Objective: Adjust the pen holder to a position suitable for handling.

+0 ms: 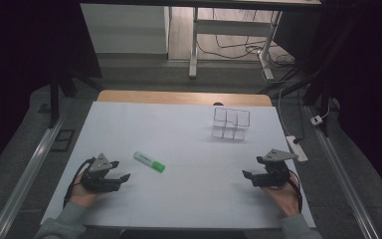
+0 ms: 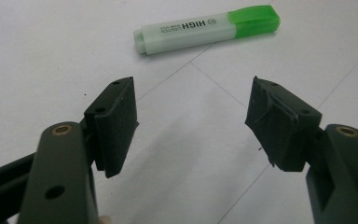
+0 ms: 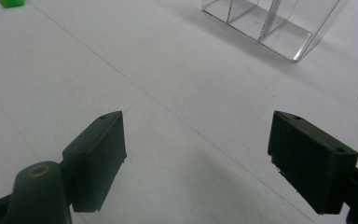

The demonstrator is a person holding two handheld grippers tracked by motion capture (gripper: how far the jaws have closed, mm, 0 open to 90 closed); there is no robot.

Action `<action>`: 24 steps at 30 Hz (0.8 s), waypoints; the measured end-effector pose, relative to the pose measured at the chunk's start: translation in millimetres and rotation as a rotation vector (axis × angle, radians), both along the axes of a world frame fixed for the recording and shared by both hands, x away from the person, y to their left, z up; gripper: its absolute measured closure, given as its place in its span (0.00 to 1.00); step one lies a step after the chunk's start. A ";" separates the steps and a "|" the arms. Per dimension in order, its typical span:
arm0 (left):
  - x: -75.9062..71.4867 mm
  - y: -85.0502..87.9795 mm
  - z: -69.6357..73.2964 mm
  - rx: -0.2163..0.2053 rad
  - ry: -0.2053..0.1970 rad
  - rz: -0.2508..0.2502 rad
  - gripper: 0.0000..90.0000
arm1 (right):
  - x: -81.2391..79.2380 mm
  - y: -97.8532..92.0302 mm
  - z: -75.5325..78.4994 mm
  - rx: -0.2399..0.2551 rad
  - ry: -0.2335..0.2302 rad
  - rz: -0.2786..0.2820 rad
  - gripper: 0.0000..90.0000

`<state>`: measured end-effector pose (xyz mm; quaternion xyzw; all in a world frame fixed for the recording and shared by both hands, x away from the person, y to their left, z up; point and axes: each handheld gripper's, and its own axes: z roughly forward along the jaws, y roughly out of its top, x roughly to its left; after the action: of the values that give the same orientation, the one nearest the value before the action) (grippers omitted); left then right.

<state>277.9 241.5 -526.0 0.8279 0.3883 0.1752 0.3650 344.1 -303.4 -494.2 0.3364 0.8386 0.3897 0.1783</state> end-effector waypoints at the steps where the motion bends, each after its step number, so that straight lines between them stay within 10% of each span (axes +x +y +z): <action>1: 0.0 0.0 0.1 -0.001 -0.001 0.001 0.37 | 0.6 0.2 0.3 0.003 0.001 0.001 0.22; 24: -0.6 0.0 0.2 0.005 -0.002 0.005 0.37 | 21.1 -0.1 10.8 0.015 0.004 -0.061 0.26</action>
<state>277.2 241.5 -525.8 0.8276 0.3896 0.1778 0.3629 365.2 -303.5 -483.4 0.3642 0.8252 0.3898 0.1858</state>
